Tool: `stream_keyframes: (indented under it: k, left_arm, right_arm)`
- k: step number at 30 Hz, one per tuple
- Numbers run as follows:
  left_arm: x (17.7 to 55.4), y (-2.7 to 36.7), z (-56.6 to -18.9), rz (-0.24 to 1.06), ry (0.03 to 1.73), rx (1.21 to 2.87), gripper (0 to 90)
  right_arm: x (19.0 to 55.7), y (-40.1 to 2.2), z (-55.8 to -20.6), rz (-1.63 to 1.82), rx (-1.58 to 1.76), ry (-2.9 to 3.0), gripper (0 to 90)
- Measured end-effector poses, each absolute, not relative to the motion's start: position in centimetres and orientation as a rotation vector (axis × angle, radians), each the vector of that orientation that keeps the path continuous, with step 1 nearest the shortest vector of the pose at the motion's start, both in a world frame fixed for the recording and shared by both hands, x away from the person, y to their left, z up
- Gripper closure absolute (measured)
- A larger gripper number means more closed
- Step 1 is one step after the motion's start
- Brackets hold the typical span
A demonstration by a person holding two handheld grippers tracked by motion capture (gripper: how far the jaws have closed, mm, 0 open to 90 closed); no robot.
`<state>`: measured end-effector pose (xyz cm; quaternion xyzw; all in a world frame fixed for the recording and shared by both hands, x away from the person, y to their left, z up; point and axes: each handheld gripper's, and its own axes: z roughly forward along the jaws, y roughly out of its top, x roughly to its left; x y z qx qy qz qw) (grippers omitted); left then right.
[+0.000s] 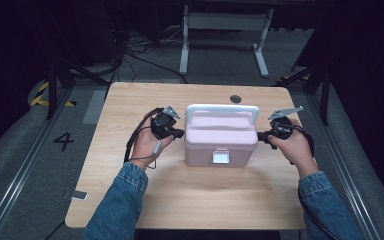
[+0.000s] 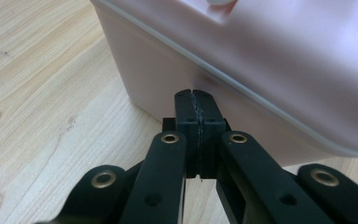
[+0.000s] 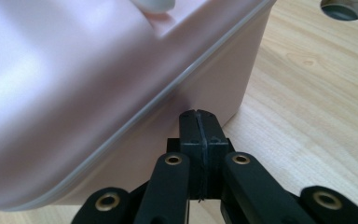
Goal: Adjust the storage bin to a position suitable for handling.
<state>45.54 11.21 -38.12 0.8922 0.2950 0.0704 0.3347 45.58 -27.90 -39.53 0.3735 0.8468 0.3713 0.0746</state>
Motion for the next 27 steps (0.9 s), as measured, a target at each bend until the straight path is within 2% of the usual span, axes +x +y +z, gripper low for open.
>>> stream_keyframes:
  k: [4,9,14,21,27]
  left_arm:
    - [44.7,11.4,-37.9,0.189,0.765,2.353,90.0]
    - [42.2,11.8,-37.8,0.154,0.718,2.372,90.0]
    - [40.1,11.6,-37.7,0.181,0.67,2.432,90.0]
    - [39.7,12.1,-37.5,0.13,0.672,2.407,90.0]
    - [39.3,13.4,-35.4,0.194,0.703,2.349,80.0]
  right_arm:
    - [45.0,-27.6,-39.4,1.11,1.106,2.569,90.0]
    - [42.7,-27.6,-39.0,1.139,1.099,2.58,90.0]
    - [40.2,-27.5,-38.6,1.121,1.079,2.604,90.0]
    - [38.8,-27.4,-38.5,1.104,1.054,2.569,90.0]
    - [38.2,-28.4,-37.5,1.063,1.084,2.521,86.2]
